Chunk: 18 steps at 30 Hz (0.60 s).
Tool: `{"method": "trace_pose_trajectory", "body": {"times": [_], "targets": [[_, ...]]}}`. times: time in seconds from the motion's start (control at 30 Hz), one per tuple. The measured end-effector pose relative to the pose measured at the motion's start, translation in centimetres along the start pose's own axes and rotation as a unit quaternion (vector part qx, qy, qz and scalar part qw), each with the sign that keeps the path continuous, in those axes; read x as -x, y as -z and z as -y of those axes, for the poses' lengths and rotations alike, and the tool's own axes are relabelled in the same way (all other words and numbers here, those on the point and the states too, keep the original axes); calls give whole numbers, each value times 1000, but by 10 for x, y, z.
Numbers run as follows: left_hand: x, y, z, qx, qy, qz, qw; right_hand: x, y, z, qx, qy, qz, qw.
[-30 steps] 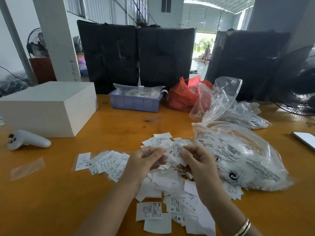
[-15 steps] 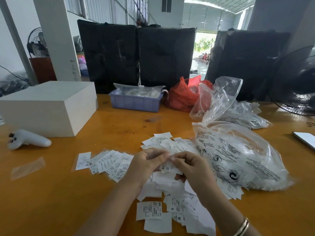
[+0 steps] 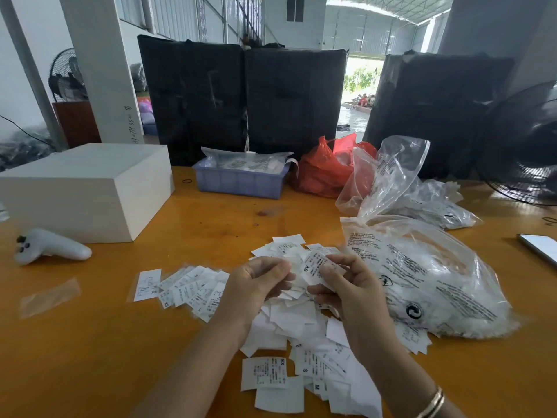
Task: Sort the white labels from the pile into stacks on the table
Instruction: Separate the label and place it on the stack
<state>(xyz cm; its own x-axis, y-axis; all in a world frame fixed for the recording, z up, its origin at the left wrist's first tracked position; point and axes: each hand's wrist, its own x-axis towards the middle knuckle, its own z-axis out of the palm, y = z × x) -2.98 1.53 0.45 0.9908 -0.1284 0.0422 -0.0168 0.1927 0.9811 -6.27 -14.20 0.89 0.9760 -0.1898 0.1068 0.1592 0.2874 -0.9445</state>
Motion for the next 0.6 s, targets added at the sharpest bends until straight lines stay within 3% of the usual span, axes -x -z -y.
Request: {"method": "trace_pose_trajectory", "body": {"times": [0.37,0.6], "targets": [[0,-1,1,-21,-11,11,1000,6,-6,-2,-21,7,-8,1000],[-1,-1,2,-28,-28,9,999,7,-8,-5,46,16,2,999]]}}
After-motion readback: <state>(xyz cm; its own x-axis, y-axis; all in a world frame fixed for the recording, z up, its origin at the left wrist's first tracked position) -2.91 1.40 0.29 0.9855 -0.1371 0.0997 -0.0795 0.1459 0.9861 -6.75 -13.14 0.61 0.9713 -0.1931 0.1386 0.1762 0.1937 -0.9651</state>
